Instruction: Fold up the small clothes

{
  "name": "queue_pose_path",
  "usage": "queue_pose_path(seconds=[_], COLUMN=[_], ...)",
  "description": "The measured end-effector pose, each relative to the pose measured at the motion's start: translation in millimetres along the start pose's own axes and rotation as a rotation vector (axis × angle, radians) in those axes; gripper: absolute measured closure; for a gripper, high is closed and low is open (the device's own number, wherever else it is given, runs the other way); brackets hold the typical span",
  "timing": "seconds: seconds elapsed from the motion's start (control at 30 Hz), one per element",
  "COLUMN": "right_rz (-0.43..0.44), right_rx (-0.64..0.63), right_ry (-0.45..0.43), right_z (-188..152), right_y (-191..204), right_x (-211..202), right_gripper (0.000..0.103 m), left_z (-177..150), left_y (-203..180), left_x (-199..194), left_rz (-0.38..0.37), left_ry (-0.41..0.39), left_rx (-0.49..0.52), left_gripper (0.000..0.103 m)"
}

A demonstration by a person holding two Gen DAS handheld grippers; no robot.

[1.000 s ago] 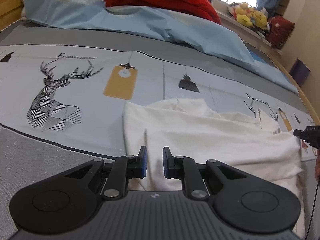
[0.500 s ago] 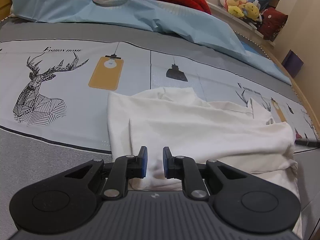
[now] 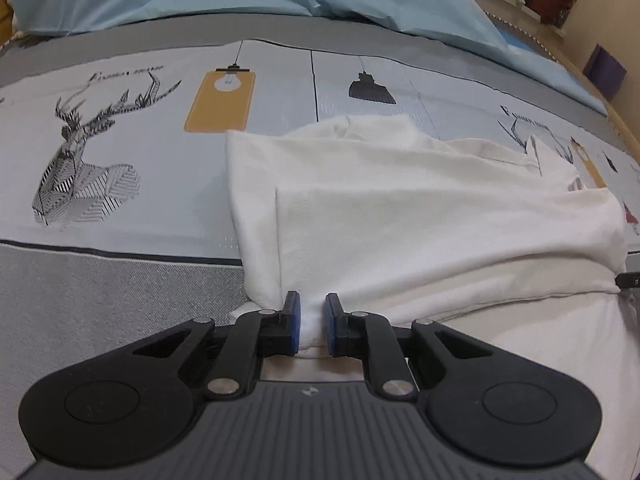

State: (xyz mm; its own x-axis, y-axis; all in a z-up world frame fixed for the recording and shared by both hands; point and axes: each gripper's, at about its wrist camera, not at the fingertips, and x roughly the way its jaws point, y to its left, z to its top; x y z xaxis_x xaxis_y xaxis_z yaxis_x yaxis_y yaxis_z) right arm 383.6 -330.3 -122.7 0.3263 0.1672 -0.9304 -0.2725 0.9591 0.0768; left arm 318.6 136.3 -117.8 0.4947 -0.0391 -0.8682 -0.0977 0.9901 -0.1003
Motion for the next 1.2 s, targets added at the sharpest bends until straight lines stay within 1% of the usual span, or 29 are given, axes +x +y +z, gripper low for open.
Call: queue_pose_path(seconds=[0.07,0.17,0.2,0.27,0.33,0.4,0.47,0.5,0.57,0.6,0.67,0.77,0.87,0.93,1.03,1.1,1.2], right_rz=[-0.039,-0.142,-0.158,-0.148,-0.118,-0.102,-0.093,-0.093,-0.086,-0.075,-0.051,-0.035,-0.030,-0.043,-0.058,-0.112,-0.086], right_rx=[-0.024,-0.067,-0.060,-0.011,0.054,0.094,0.101,0.100,0.108,0.116,0.144,0.181,0.239,0.266,0.276,0.275,0.286], right_ry=[-0.008,-0.069,-0.094,-0.161,-0.255,-0.334,-0.401,-0.428,-0.476,-0.487,-0.497,-0.477,-0.435,-0.406,-0.367,-0.309,-0.336], right_z=[-1.2,-5.4,-6.3,-8.1,-14.6,-24.6,-38.2,-46.2,-66.9,-77.3,-105.8,-147.3,-181.1,-199.8,-221.4,-227.8,-232.5], right_y=[6.8,20.4,22.8,25.6,27.3,31.6,39.3,43.6,52.3,55.1,59.7,62.5,59.0,57.0,55.3,54.9,52.1], right_x=[-7.5,-27.4,-36.6,-60.0,-91.4,-121.0,-149.6,-162.2,-187.7,-197.4,-212.6,-220.4,-216.7,-210.6,-197.6,-188.7,-190.0], right_gripper=[0.098,0.092,0.091,0.090,0.090,0.088,0.085,0.085,0.080,0.078,0.071,0.070,0.070,0.070,0.070,0.070,0.070], left_z=[2.2,4.6,4.1,1.7,-2.6,-9.4,-19.4,-24.6,-40.1,-49.5,-71.0,-103.2,-132.4,-149.3,-164.6,-170.6,-176.7], left_y=[1.0,5.8,6.7,4.7,-2.0,-11.4,-18.1,-20.9,-26.2,-28.8,-34.3,-40.9,-43.5,-39.6,-33.4,-29.6,-19.0], left_x=[-7.9,-26.4,-33.5,-49.2,-68.4,-94.5,-126.6,-141.4,-169.3,-180.5,-197.0,-206.7,-203.7,-194.4,-176.8,-166.2,-155.4], left_rz=[0.004,-0.003,-0.005,0.000,0.019,0.034,0.024,0.015,-0.009,-0.019,-0.034,-0.046,-0.005,-0.004,-0.003,0.008,0.002], left_ry=[-0.006,-0.039,-0.050,-0.072,-0.099,-0.145,-0.207,-0.234,-0.283,-0.298,-0.307,-0.280,-0.243,-0.181,-0.101,-0.050,0.003], left_rx=[-0.016,-0.057,-0.067,-0.067,-0.042,-0.022,-0.016,-0.023,-0.041,-0.043,-0.041,-0.014,0.027,0.033,0.031,0.023,-0.005], left_gripper=[0.088,0.088,0.088,0.088,0.087,0.087,0.085,0.083,0.081,0.081,0.081,0.081,0.081,0.081,0.081,0.081,0.081])
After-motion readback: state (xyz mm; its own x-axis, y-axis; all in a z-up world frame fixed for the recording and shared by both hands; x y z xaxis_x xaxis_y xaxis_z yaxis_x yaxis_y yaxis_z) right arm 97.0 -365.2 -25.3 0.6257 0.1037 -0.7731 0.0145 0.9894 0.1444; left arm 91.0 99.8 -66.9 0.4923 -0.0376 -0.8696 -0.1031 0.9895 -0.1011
